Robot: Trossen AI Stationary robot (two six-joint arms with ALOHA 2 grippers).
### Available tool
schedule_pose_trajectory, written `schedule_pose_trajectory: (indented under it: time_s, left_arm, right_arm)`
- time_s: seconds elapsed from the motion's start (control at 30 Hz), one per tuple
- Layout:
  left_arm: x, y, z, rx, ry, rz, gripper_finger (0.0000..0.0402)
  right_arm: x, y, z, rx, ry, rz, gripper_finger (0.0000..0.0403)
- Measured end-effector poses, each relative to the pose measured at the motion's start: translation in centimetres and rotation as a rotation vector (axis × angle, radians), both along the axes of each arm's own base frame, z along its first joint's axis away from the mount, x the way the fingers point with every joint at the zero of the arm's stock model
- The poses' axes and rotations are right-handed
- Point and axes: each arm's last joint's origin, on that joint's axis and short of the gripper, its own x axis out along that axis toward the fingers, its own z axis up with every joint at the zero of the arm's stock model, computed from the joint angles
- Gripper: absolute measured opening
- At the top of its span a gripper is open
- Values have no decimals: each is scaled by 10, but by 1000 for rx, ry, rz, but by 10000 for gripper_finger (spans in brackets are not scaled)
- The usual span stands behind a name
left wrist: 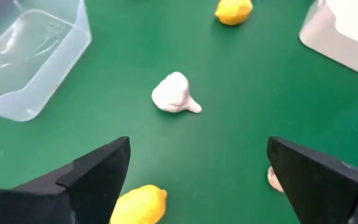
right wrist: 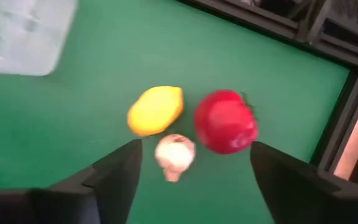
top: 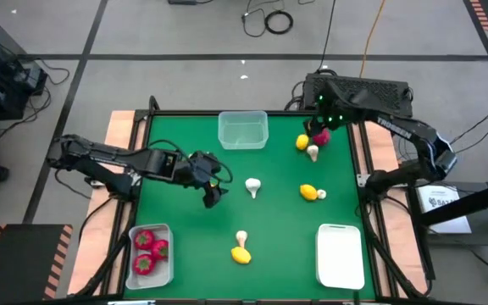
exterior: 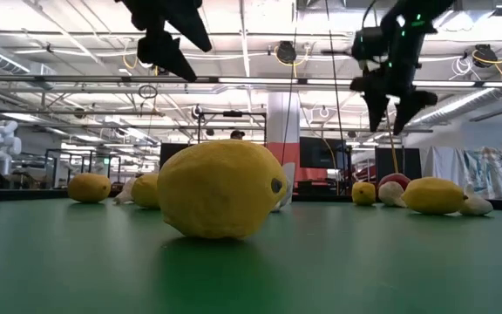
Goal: Sort produce into baskets
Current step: Put the tomato into the gray bin
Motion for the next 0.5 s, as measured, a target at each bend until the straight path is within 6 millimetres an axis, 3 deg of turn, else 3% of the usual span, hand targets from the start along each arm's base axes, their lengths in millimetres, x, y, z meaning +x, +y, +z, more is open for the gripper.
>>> schedule_pose_trajectory:
  time_s: [0.23, 0.5]
  left_arm:
    - [1, 7, 0, -3, 0, 28, 384]
    - [0, 8, 0, -20, -2, 48, 384]
  right_arm:
    - [-9, -31, -22, 69, 45, 4, 348]
    - [-9, -51, -45, 119, 89, -28, 356]
